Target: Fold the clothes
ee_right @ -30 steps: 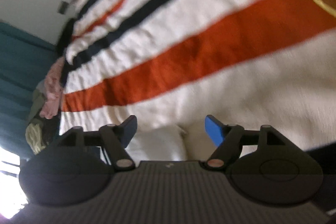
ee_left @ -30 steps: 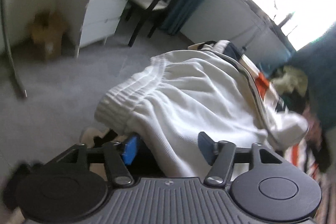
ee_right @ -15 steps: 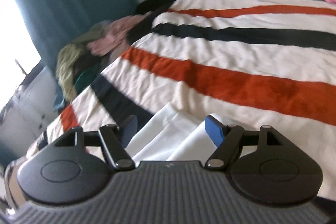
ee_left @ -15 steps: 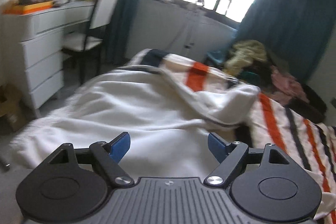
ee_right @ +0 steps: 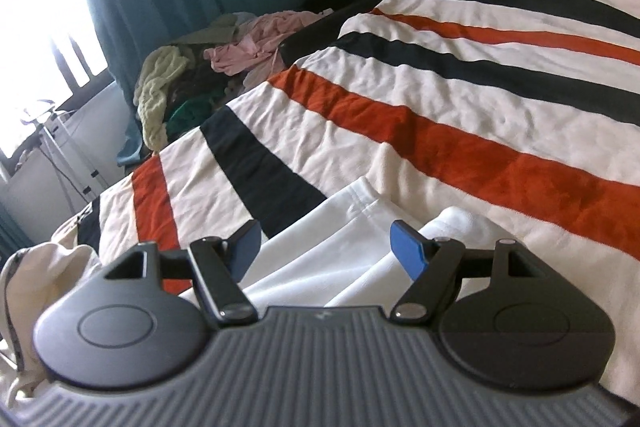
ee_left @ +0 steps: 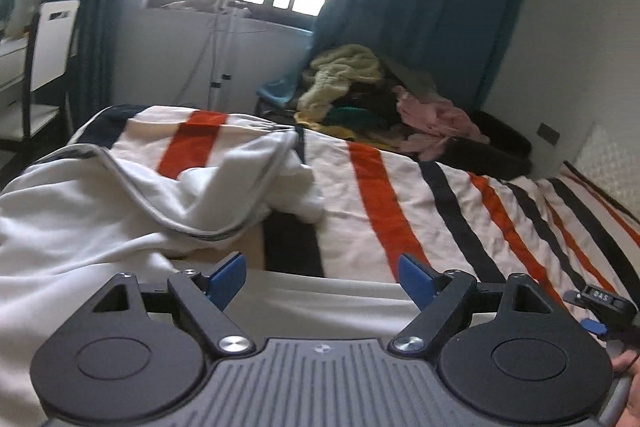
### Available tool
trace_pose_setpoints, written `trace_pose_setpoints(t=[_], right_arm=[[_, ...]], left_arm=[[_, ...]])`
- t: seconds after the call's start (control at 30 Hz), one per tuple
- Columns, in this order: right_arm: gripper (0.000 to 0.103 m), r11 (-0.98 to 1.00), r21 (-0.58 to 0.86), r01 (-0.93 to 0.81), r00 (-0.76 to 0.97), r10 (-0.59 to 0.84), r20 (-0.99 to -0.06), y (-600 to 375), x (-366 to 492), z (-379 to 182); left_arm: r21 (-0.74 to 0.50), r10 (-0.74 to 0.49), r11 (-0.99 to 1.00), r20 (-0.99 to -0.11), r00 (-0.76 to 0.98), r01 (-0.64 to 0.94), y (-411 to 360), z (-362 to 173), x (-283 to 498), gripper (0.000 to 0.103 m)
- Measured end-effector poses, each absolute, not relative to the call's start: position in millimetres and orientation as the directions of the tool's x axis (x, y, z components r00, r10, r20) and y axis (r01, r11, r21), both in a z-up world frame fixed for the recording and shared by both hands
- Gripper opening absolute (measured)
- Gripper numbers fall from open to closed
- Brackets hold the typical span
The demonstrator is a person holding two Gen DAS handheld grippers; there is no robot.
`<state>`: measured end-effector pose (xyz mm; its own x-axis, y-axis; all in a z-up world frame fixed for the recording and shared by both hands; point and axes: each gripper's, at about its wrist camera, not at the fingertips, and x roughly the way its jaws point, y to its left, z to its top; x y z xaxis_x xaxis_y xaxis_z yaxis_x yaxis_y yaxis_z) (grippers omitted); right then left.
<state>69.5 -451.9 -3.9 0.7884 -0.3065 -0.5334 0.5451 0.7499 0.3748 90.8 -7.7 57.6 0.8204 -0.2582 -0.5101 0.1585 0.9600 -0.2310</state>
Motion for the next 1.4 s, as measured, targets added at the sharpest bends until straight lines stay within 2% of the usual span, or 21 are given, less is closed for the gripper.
trace_pose_setpoints(t=[0.33, 0.47, 0.67, 0.87, 1.0, 1.1, 1.27, 1.4], right_arm=[[0.074, 0.796, 0.313, 0.518, 0.781, -0.291, -0.553, -440, 85, -11], [0.074, 0.810, 0.280, 0.515, 0.775, -0.300, -0.556, -435, 90, -14], [0.074, 0.820, 0.289, 0.494, 0.783, -0.275, -0.558, -435, 96, -17], [0.074, 0.777, 0.450, 0.441, 0.829, -0.161, -0.535, -479, 115, -2], [0.070, 0.844, 0.378, 0.381, 0.848, -0.156, -0.506, -507, 132, -2], [0.058, 0.777, 0.452, 0.439, 0.806, -0.119, -0.580, -537, 143, -29], [0.057, 0.778, 0.410, 0.477, 0.750, -0.116, -0.651, -558, 159, -54], [0.056, 0.756, 0.443, 0.483, 0.715, -0.049, -0.697, -568, 168, -78]], left_arm=[[-0.143, -0.198, 0.979, -0.544, 0.816, 0.142, -26, -13, 106, 0.085], [-0.153, -0.180, 0.982, -0.575, 0.798, 0.111, -13, -34, 108, 0.085], [-0.155, -0.178, 0.982, -0.575, 0.798, 0.108, -7, -41, 106, 0.085], [-0.171, -0.183, 0.980, -0.566, 0.804, 0.102, -4, -40, 99, 0.085], [-0.197, -0.189, 0.976, -0.567, 0.802, 0.090, 0, -41, 98, 0.085], [-0.229, -0.199, 0.970, -0.567, 0.799, 0.079, 3, -41, 101, 0.085], [-0.235, -0.204, 0.969, -0.571, 0.795, 0.080, 2, -43, 103, 0.085], [-0.243, -0.220, 0.966, -0.579, 0.785, 0.092, -1, -46, 105, 0.085]])
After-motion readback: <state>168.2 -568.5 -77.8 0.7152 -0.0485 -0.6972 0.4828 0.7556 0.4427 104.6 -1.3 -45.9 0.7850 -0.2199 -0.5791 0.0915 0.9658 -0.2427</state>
